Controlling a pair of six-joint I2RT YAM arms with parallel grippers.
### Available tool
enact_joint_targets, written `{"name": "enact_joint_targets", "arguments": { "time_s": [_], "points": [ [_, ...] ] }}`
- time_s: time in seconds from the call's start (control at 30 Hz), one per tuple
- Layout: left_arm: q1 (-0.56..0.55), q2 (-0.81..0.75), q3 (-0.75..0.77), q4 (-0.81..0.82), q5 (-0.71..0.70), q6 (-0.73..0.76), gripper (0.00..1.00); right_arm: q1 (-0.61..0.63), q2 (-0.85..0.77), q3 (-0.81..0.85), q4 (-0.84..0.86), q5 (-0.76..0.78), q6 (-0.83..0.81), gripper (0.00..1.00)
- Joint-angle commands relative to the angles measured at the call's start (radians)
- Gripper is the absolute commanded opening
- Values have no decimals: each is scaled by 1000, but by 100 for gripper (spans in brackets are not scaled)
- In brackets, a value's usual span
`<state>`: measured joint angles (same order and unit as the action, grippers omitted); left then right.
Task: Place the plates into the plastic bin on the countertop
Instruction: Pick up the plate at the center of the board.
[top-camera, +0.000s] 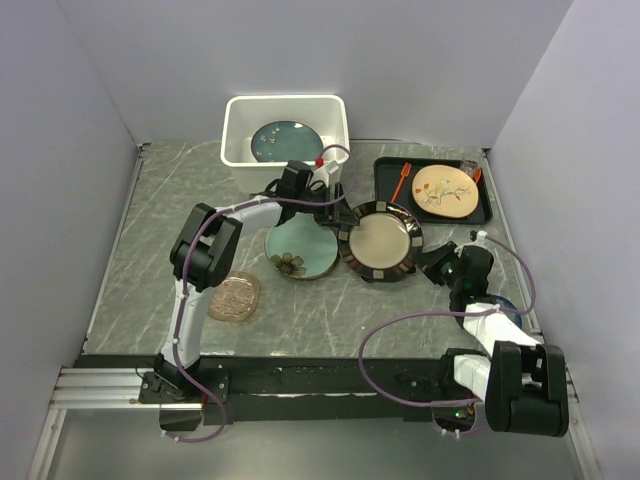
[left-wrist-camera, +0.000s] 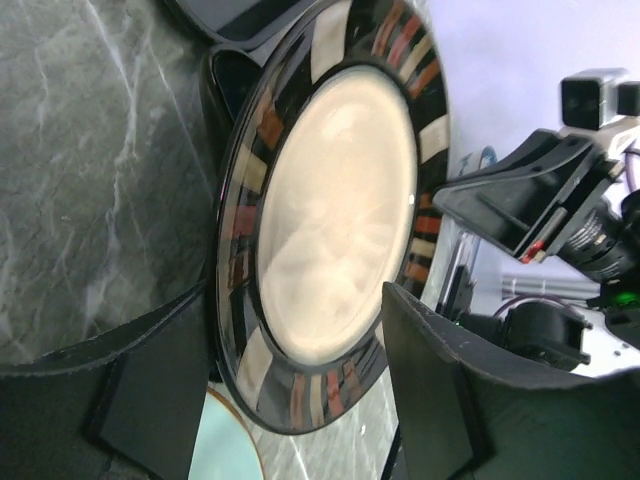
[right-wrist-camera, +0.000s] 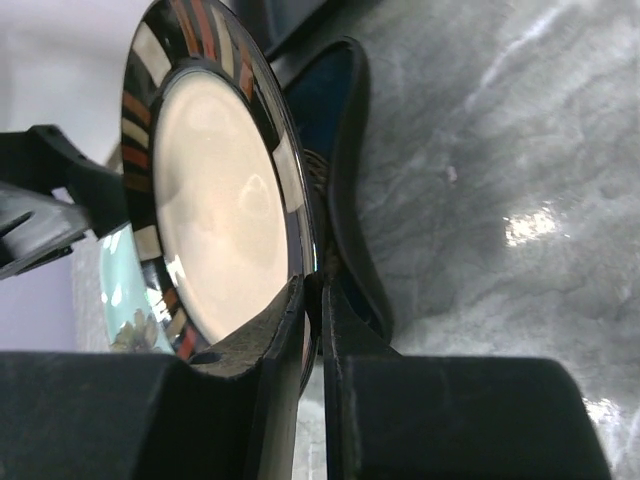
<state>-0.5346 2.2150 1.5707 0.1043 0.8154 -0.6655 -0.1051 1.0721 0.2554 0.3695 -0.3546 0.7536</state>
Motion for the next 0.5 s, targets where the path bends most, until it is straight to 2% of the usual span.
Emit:
{"name": "enact_joint_targets", "arguments": {
  "time_s": [0.0,0.17,0.27,0.4,0.47],
  "points": [
    [-94,-64,77,-101,153,89,68,25,-52,27,106,-150,3,5],
    [-105,-55,91,-176,157,141,67,27,-64,30,123,-168,10,5],
    [-111,-64,77,-160,189,147,63,27,-55,33,140,-185,13,5],
    [-117,-90,16,-34,248,77,60,27,-37,24,181,-210,32,5],
    [-117,-110,-17,110,275,17,60,27,-23,19,201,-225,35,5]
  ]
}}
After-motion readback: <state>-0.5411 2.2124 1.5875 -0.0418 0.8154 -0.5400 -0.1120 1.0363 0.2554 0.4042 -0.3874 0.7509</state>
